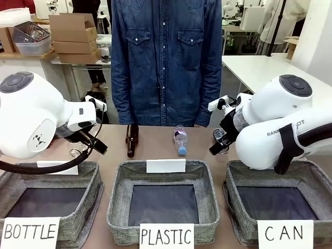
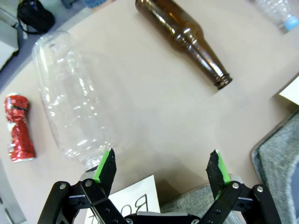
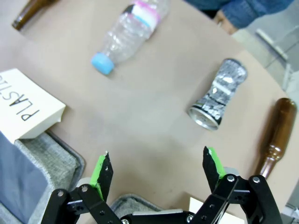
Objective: Sort the can waste into the basket.
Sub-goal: Pick up the can waste from the table and place it in the right Fabric basket.
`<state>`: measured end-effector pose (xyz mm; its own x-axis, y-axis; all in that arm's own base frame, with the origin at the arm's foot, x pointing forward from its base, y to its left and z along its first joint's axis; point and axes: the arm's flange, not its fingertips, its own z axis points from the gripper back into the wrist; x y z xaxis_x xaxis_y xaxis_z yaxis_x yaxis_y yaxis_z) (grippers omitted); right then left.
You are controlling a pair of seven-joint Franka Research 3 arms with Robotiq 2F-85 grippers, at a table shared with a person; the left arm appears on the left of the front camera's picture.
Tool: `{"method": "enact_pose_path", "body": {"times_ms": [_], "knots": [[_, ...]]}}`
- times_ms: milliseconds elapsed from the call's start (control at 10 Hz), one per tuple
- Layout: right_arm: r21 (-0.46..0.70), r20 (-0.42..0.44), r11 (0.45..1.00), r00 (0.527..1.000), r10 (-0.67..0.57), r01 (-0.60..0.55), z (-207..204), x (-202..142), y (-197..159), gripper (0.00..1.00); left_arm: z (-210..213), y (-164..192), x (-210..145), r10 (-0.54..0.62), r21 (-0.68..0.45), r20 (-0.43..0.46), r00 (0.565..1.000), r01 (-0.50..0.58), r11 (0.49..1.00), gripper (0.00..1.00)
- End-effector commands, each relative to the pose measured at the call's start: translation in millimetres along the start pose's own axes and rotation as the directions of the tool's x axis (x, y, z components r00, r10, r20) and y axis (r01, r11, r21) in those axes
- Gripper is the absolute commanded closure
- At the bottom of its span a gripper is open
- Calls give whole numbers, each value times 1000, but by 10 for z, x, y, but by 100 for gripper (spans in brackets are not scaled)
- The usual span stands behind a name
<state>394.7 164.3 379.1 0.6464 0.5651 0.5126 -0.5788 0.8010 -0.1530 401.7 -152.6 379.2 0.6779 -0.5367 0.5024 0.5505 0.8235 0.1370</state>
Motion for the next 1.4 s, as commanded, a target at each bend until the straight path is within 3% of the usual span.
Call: {"method": "enact_pose_path", "body": {"times_ms": [0,100,200,300,400,500,600,700,800,900,1000,1200,1300], "knots": [[21,45,999,998,-45,44,898,-209,-167,0,926,-97,31,-16,-30,-29,999,15,999,0],[18,108,998,993,-55,53,1420,-424,-242,0,1468,-207,-41,47,60,-66,997,-43,997,0],[-75,133,995,990,-54,64,1774,-681,-254,0,1900,-359,-212,-19,72,20,1000,17,997,0],[-94,182,994,983,-36,54,1902,-826,-196,0,1990,-452,-325,-96,103,30,995,92,990,0],[-168,196,979,978,-78,112,1822,-797,-169,0,1798,-440,-267,-84,195,71,994,69,978,0],[-54,157,995,984,-80,89,1730,83,-464,0,1816,-271,109,-38,75,10,999,37,996,0],[-93,196,991,977,-81,101,2095,11,-509,0,2133,-373,66,-72,124,44,996,66,990,0],[36,166,987,973,-159,155,2018,47,-509,0,2050,-383,135,-98,-50,-34,995,97,994,0],[220,168,954,956,-242,203,2066,-96,-622,0,2122,-178,93,-37,-214,-92,995,16,977,0],[449,45,832,922,-384,325,2175,-277,-796,0,2219,100,-30,20,-432,-113,993,-67,899,0],[638,-43,678,897,-441,364,2273,-490,-959,0,2259,389,-195,84,-613,-121,989,-141,777,0],[775,-102,466,812,-575,428,2290,-851,-1307,0,2332,825,-513,283,-748,-58,957,-229,623,0],[794,-124,393,756,-642,464,2212,-978,-1456,0,2399,1013,-701,395,-798,10,919,-231,557,0]]}}
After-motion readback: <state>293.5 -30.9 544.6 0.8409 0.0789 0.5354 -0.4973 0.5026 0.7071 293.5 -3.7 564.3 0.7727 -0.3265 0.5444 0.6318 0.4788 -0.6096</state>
